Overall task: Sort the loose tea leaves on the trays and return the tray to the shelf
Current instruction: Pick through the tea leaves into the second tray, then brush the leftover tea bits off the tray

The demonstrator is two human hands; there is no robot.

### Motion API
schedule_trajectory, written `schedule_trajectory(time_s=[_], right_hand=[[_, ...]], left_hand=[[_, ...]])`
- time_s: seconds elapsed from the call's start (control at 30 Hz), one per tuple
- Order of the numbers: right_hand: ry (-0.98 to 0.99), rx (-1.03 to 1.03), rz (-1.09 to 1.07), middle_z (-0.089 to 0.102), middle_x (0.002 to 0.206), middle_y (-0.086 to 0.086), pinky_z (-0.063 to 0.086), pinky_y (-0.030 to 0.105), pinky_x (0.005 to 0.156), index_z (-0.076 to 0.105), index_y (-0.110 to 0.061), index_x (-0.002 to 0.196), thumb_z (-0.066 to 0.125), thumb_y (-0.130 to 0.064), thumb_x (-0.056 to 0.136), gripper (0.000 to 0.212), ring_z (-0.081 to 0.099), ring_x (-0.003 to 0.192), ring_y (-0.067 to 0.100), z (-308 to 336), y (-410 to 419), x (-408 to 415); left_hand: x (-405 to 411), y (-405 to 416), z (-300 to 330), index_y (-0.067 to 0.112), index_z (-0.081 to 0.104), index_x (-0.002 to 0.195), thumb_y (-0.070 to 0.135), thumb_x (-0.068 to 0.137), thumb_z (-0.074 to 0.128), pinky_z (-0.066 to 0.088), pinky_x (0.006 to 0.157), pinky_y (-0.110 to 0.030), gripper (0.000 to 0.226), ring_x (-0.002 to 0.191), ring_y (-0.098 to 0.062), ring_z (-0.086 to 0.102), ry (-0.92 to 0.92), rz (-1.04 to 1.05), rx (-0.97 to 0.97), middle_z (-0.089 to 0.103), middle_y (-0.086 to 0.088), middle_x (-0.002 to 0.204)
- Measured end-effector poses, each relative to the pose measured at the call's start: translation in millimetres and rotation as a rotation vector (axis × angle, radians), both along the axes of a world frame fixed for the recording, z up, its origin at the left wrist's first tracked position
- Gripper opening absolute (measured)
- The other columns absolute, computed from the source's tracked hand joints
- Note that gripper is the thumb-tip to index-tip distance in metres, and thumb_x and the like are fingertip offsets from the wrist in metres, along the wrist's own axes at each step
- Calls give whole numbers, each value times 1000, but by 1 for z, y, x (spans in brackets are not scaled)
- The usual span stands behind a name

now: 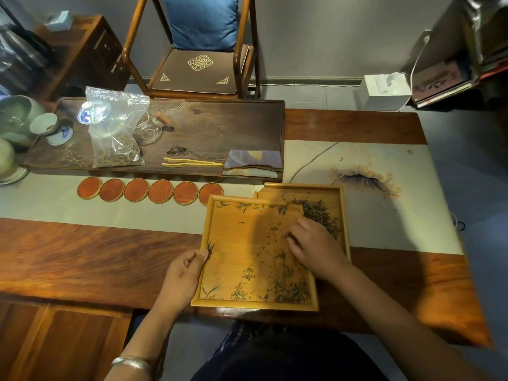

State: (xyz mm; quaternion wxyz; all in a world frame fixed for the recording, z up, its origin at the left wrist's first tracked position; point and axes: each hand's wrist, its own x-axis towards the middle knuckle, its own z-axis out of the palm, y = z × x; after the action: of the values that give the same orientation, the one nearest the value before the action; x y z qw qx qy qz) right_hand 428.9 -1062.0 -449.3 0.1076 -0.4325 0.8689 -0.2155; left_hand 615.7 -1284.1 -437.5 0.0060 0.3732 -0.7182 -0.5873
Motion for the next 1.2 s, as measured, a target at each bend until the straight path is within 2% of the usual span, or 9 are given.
schedule_trajectory(time_s=[0.23, 0.43, 0.53, 0.7, 0.83, 0.93, 1.0, 1.07, 1.2], right_hand=[[-52, 25, -218, 55, 96, -4, 47, 28, 73, 62, -18, 99, 54, -18, 91, 11, 52, 89, 13, -16, -12, -39], [-52, 89, -340, 57, 93, 3, 40, 28, 62, 63, -15, 95, 57, -22, 89, 11, 54, 86, 21, -21, 0, -66], [-63, 14, -281, 56, 96, 1, 38, 27, 66, 62, -16, 99, 58, -24, 88, 14, 54, 88, 18, -12, -12, -81], [-65, -63, -67, 53, 108, -1, 43, 26, 79, 57, -21, 111, 63, -34, 85, 29, 50, 98, 13, 3, -84, -116], [-52, -29, 117, 48, 118, 0, 39, 24, 82, 55, -22, 109, 67, -44, 80, 39, 47, 107, 16, -5, -142, -139], [-30, 75, 235, 42, 136, 7, 37, 35, 98, 55, -20, 106, 70, -51, 75, 46, 38, 127, 25, -17, -167, -147], [-15, 135, 268, 40, 141, 10, 36, 41, 102, 52, -21, 98, 70, -53, 73, 45, 34, 132, 28, -23, -175, -149], [-3, 164, 287, 42, 138, 11, 38, 40, 99, 49, -21, 91, 70, -52, 74, 41, 37, 129, 29, -29, -178, -151], [14, 100, 269, 48, 112, 6, 41, 32, 78, 50, -20, 85, 66, -48, 79, 32, 45, 104, 21, -36, -178, -154]], left_hand=[[13, 9, 5, 4, 66, 81, 21, 98, 50, 42, 51, -13, 29, 55, -5, 55, -4, 45, 21, 61, 4, 61], [23, 6, 3, 1, 63, 81, 23, 98, 49, 41, 56, -24, 31, 59, -13, 52, -7, 111, 52, 57, -1, 64], [24, 4, 1, 8, 64, 78, 22, 98, 48, 41, 53, -18, 29, 56, -7, 53, 6, 126, 46, 58, 7, 61], [17, 5, -4, 8, 63, 78, 23, 97, 48, 42, 53, -17, 28, 55, -6, 54, 31, 158, 96, 59, 7, 60], [10, 11, -9, 14, 64, 77, 26, 96, 49, 44, 54, -18, 27, 56, -6, 56, 45, 181, 135, 61, 7, 61], [3, 15, -10, 15, 64, 79, 20, 99, 48, 46, 56, -17, 26, 59, -5, 60, 49, 177, 169, 65, 8, 64], [-2, 16, -12, 10, 64, 84, 18, 99, 47, 48, 57, -18, 25, 61, -6, 62, 56, 175, 199, 67, 7, 66], [-5, 17, -15, 7, 65, 87, 19, 98, 48, 50, 58, -19, 24, 64, -8, 63, 57, 190, 212, 69, 5, 69], [-7, 18, -19, 6, 67, 89, 19, 98, 48, 50, 59, -18, 24, 65, -7, 64, 58, 199, 234, 70, 5, 72]])
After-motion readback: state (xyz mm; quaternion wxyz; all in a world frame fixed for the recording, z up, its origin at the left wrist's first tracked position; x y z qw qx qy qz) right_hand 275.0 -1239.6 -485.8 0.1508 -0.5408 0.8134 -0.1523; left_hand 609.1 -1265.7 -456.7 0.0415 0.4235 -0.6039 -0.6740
